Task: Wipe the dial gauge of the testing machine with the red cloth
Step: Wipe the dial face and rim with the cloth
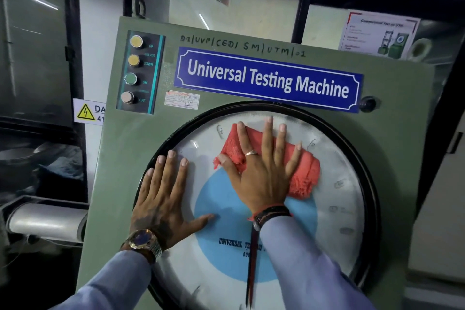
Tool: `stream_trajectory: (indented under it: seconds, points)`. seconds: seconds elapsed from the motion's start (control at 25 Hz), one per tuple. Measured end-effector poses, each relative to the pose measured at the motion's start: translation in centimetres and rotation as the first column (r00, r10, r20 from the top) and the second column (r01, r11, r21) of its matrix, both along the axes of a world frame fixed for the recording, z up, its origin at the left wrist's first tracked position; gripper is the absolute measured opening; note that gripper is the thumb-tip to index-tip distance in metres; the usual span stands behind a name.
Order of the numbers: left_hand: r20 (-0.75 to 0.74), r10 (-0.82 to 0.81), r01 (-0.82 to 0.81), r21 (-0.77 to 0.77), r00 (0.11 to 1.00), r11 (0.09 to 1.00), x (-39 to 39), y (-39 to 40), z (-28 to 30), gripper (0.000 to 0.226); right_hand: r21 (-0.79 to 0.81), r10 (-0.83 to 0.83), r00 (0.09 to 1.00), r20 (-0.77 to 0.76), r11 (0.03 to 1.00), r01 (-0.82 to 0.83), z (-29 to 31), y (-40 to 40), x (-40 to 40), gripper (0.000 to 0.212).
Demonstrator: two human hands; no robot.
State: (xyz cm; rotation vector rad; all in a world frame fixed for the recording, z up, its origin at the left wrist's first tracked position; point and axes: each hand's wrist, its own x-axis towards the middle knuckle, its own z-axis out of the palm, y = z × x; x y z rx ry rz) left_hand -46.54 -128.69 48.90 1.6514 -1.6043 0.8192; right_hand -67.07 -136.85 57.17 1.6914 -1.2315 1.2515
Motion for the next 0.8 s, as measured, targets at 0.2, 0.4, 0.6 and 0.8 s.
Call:
stream_trajectory:
  seconds: [0.2,0.4,0.6,0.8]
  points:
    - [-0.008,0.018,-0.018,0.054,1.000,0.998,-0.3,0.1,0.1,0.139,0.108,-0.194,0.925,0.328,0.980,0.167,0.6,-0.8,-9.4,0.079]
    - [-0.049,0.019,-0.020,-0.015,0.999,1.000,-3.9,-1.5,2.0,0.139,0.052,-0.015,1.000,0.005,0.999,0.014,1.2,-0.5,-4.3,0.079]
    - [0.022,0.004,-0.004,-0.003,1.000,1.000,-5.7,-3.0,4.6,0.127,0.126,-0.230,0.906,0.356,0.972,0.198,-0.8,-1.2,-13.4,0.078]
    - [0.019,0.021,-0.021,-0.021,1.000,1.000,-5.6,-2.8,4.7,0.127,0.099,-0.156,0.840,0.519,0.987,0.122,1.4,-1.9,-11.3,0.070]
